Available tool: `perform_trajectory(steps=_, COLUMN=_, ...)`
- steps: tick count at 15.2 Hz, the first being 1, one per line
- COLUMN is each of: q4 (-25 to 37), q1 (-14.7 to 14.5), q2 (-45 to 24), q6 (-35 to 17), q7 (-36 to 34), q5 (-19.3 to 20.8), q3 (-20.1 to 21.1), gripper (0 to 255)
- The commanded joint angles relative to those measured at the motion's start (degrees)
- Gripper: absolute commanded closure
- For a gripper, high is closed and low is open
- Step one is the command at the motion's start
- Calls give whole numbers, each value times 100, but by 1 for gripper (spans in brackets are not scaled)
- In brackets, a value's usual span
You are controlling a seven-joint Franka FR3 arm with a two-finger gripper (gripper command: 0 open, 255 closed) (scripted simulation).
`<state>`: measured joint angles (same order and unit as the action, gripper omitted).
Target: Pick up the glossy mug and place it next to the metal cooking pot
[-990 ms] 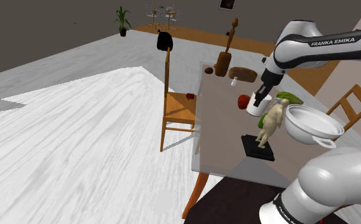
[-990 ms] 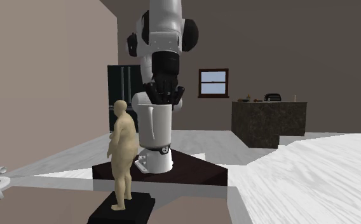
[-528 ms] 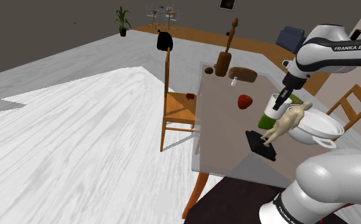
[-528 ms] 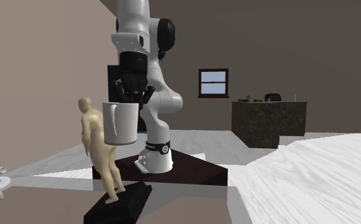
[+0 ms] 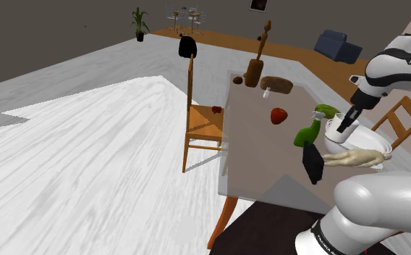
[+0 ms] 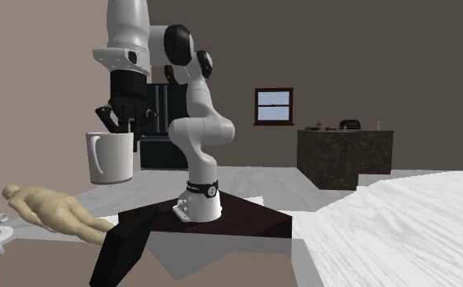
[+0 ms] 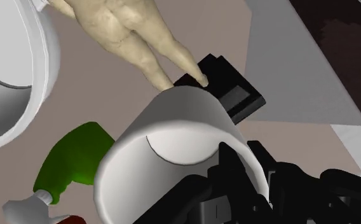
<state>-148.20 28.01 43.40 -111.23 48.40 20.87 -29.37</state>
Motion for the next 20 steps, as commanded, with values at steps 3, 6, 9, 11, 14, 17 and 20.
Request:
perform_trajectory(steps=3, q4=252, q1=198, q2=-117, q6=12, q7=614, q5=264, q3=-542, gripper=255)
perform_trajectory(steps=6, q4=483, q1=297, q2=-237, q6=16, q7=1060, q5=418, q3=-942, gripper=255)
perform_trajectory(steps=9, q4=768, q1=336, q2=-414, q6=1, q7=1509, q5=528, q3=-1364, gripper=255)
perform_trajectory(steps=11, q4=988, q1=323, q2=-559, q6=-15, q7=1812, q5=575, q3=-1663, gripper=255)
perform_trajectory(steps=14, q4=1359, q1=240, q2=-816, q6=-49, q7=2275, q5=595, q3=-2143, gripper=255)
perform_trajectory(steps=17, q4=1557, q1=135, q2=-1014, q6=-152, q7=2568, q5=591, q3=-2513, gripper=255)
perform_trajectory(steps=20, q4=1391, q1=107, q2=-1079, q6=-394, q7=2568, q5=633, q3=-2645, gripper=255)
